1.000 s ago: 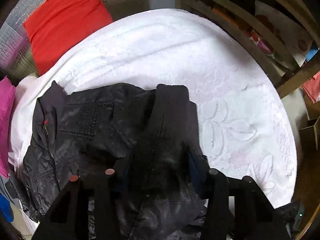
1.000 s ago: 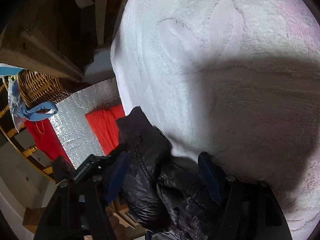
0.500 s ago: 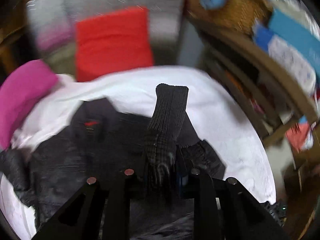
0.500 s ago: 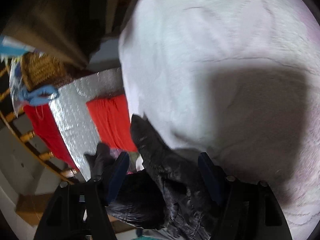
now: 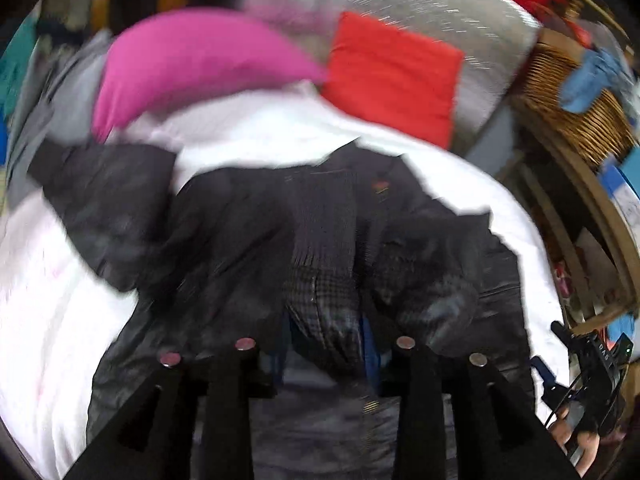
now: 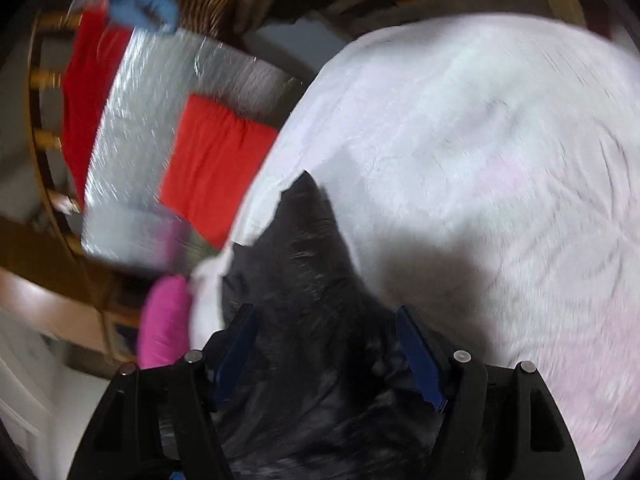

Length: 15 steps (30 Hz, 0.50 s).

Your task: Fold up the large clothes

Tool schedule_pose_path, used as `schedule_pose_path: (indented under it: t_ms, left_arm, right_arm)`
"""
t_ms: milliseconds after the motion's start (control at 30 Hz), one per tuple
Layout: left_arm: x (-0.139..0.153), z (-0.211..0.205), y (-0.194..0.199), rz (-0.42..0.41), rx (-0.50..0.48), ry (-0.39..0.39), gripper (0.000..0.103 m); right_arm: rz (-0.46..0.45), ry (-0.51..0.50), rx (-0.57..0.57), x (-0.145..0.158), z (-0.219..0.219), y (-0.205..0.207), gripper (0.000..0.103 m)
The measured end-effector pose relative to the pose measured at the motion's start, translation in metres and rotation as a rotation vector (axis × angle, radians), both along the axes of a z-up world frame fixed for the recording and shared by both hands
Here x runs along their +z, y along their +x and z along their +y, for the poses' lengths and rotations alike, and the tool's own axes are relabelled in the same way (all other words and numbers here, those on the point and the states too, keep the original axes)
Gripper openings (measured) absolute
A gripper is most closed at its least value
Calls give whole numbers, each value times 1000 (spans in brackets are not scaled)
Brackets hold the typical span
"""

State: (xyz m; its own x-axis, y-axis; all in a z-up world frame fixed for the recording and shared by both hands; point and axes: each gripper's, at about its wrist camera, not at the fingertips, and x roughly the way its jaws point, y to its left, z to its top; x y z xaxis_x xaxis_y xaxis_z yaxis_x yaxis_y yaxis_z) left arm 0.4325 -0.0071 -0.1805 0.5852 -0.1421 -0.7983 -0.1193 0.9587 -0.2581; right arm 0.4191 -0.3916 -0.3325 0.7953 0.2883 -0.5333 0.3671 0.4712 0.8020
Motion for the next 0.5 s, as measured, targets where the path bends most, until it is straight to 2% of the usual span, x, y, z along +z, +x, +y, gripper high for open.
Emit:
schedule_pose_path:
  t_ms: [33,100,200,233,333,433,467,500]
  left_arm:
    - [-12,16,0,42,28,-30,41]
    - [-25,38,-3,75,75,-50,41]
    - [-33,69,-13,75,114,-85,44]
    - [-34,78,-14,73,125,-116,49]
    - [-42,92,-10,76,165,-179,62]
    - [-55,87,10,112,132,-264,63]
    - [-61,82,17,137,96,-299,63]
    - [-69,78,26,177,57,-333,63]
  right_arm:
    - [13,-16,6,-2,1,4,74]
    - [37,-39,16,-9,-1,11,74]
    - [59,-54,28,-17,-5,16,74]
    - [64,-53,44,-20,-5,19,75]
    - [80,-70,73,-24,-2,30,75]
    - [96,-96,120,-27,6,38,76]
    - [100,-121,123,-26,9,39,71]
    - [101,-154,129,-24,13,40,58]
